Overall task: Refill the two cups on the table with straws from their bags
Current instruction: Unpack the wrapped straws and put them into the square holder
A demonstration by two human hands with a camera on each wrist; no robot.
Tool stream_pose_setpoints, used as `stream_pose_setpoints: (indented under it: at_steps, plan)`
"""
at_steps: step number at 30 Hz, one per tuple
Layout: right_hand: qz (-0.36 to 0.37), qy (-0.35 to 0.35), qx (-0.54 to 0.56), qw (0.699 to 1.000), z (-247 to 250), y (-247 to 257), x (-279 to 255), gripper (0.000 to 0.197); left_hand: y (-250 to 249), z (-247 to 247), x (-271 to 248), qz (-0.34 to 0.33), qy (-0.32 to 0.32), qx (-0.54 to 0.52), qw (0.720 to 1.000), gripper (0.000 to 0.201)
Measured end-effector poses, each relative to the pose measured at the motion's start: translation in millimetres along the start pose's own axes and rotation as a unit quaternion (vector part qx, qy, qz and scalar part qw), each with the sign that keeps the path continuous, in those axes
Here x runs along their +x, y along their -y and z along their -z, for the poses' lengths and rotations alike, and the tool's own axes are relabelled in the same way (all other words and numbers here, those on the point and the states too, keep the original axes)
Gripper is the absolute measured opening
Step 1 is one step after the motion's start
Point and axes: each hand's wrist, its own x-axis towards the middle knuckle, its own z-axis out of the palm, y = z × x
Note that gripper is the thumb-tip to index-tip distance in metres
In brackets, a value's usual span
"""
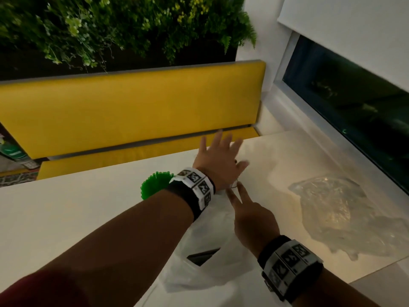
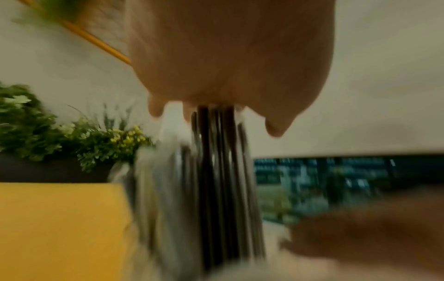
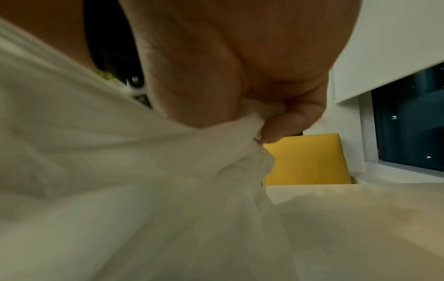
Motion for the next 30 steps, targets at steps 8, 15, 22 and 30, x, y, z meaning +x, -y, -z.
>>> stream_pose_setpoints:
  at_steps: [8,15,22,30]
  plan:
    - [-0.026,0.044,0.006,0.999,6.8,3.7,-0.4,0.083,-0.9,-14.9,-0.1,-0.066,0.048,0.082,0.993,0.053]
    - [-0.036,0.046,0.052,0.997,11.5,-3.3,-3.4,0.085,-3.9,19.2,-23.3,-0.058,-0.042,0.012,0.997,0.053]
    - [-0.028,0.081,0.238,0.968,-1.5,-19.7,-30.9,0.089,-26.9,-29.9,-159.5,-0.089,0.086,-0.164,0.979,0.026]
    - [-0.068,0.124,0.428,0.892,-0.2,9.0,-69.1,0.040,-28.5,-123.0,-197.9,-0.104,0.204,-0.070,0.971,0.040]
